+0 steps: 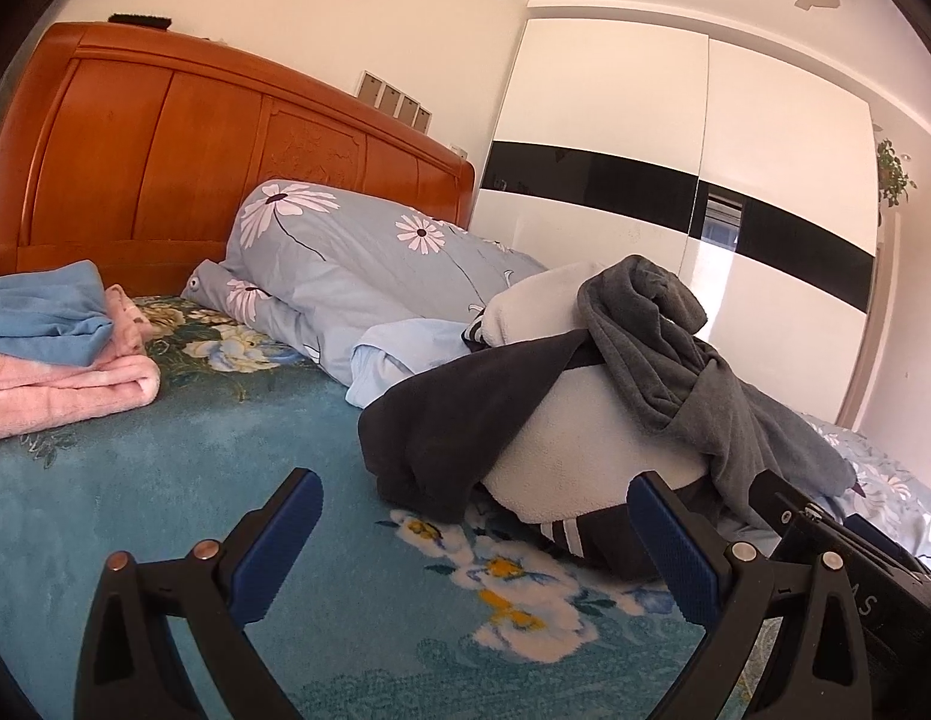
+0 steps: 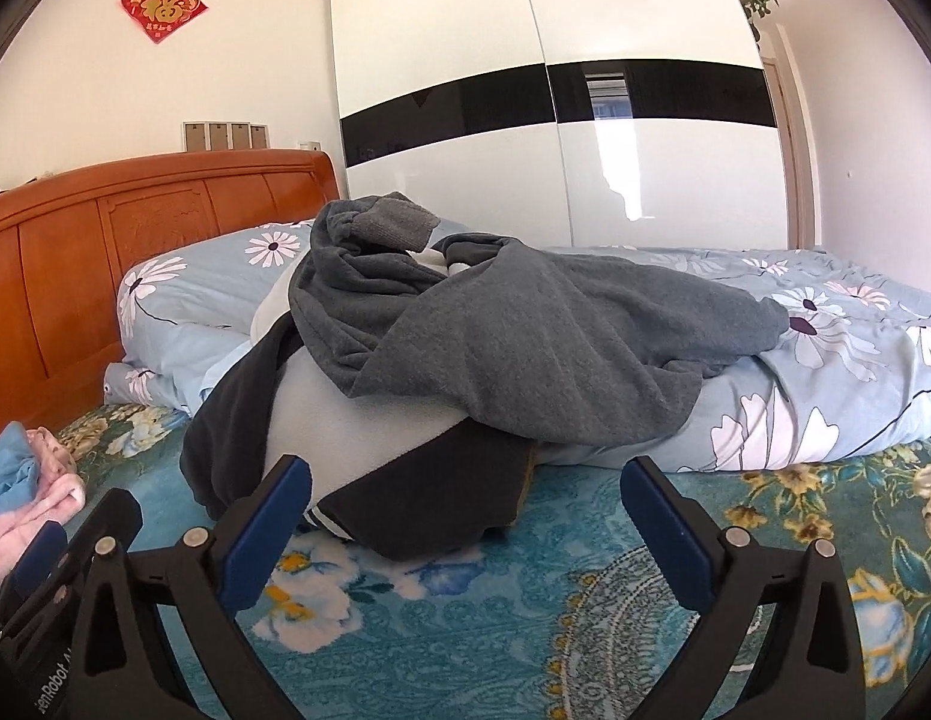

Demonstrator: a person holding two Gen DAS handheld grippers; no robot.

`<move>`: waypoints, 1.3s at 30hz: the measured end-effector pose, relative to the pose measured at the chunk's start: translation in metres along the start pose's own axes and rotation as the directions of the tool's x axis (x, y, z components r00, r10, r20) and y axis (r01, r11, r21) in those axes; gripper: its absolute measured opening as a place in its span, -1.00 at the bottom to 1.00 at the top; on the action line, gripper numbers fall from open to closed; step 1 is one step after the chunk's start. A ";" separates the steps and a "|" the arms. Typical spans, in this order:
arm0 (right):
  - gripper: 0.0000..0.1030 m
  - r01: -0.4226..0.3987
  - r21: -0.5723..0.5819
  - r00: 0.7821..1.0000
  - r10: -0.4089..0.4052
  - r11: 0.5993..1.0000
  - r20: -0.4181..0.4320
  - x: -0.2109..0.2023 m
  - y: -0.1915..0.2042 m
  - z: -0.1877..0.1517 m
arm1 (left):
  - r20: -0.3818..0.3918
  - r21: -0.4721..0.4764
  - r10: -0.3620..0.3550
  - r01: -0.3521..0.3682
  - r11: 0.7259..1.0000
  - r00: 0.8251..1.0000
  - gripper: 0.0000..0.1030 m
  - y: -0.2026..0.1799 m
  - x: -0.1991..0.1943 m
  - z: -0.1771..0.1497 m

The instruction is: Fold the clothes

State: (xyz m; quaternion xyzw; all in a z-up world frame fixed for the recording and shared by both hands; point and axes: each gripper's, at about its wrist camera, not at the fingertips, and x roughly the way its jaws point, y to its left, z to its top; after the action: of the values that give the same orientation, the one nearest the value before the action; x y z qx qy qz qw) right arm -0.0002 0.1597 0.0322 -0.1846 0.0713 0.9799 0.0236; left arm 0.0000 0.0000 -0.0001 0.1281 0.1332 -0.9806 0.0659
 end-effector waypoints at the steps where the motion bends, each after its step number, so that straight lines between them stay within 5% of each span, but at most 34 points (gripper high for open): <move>1: 1.00 0.002 0.001 1.000 -0.002 1.000 0.003 0.000 0.000 0.000 | -0.001 0.000 0.000 0.000 1.000 1.000 1.00 0.000 0.000 0.000; 26: 1.00 -0.009 -0.025 1.000 0.009 1.000 -0.015 0.001 -0.002 0.001 | -0.083 -0.049 -0.020 0.016 0.999 0.996 1.00 0.012 -0.007 0.001; 34: 1.00 -0.068 0.289 0.997 0.077 0.955 -0.021 0.016 -0.073 0.018 | -0.122 0.153 -0.034 0.053 0.987 0.992 1.00 0.009 -0.042 0.008; 39: 0.99 -0.106 0.284 0.977 0.153 0.953 -0.148 0.068 -0.078 0.047 | -0.156 0.107 -0.029 0.046 0.993 0.987 1.00 0.017 -0.052 0.026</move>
State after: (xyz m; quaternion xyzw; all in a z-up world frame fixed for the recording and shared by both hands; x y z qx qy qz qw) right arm -0.0748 0.2449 0.0400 -0.2566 0.2200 0.9409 -0.0216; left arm 0.0465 -0.0182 0.0341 0.2042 0.0858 -0.9747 0.0298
